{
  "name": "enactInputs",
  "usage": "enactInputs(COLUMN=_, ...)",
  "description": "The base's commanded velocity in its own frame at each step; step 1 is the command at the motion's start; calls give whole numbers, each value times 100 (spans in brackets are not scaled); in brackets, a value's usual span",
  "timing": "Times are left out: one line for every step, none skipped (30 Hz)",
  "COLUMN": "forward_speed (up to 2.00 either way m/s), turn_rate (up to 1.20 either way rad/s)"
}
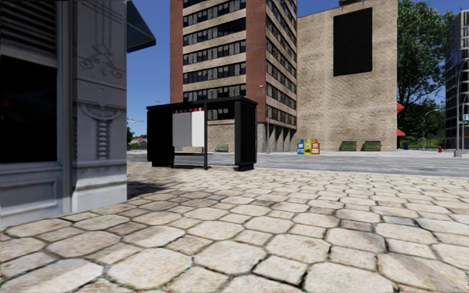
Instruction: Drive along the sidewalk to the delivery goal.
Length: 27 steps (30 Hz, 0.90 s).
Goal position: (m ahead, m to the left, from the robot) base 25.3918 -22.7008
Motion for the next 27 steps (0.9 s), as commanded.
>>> enactInputs(forward_speed=200, turn_rate=0)
enactInputs(forward_speed=200, turn_rate=0)
enactInputs(forward_speed=200, turn_rate=0)
enactInputs(forward_speed=200, turn_rate=0)
enactInputs(forward_speed=200, turn_rate=0)
enactInputs(forward_speed=200, turn_rate=0)
enactInputs(forward_speed=200, turn_rate=0)
enactInputs(forward_speed=200, turn_rate=0)
enactInputs(forward_speed=200, turn_rate=0)
enactInputs(forward_speed=200, turn_rate=0)
enactInputs(forward_speed=200, turn_rate=6)
enactInputs(forward_speed=200, turn_rate=10)
enactInputs(forward_speed=200, turn_rate=16)
enactInputs(forward_speed=200, turn_rate=16)
enactInputs(forward_speed=200, turn_rate=22)
enactInputs(forward_speed=200, turn_rate=27)
enactInputs(forward_speed=200, turn_rate=30)
enactInputs(forward_speed=200, turn_rate=30)
enactInputs(forward_speed=200, turn_rate=31)
enactInputs(forward_speed=200, turn_rate=37)
enactInputs(forward_speed=200, turn_rate=39)
enactInputs(forward_speed=200, turn_rate=39)
enactInputs(forward_speed=200, turn_rate=39)
enactInputs(forward_speed=200, turn_rate=39)
enactInputs(forward_speed=200, turn_rate=40)
enactInputs(forward_speed=200, turn_rate=48)
enactInputs(forward_speed=200, turn_rate=48)
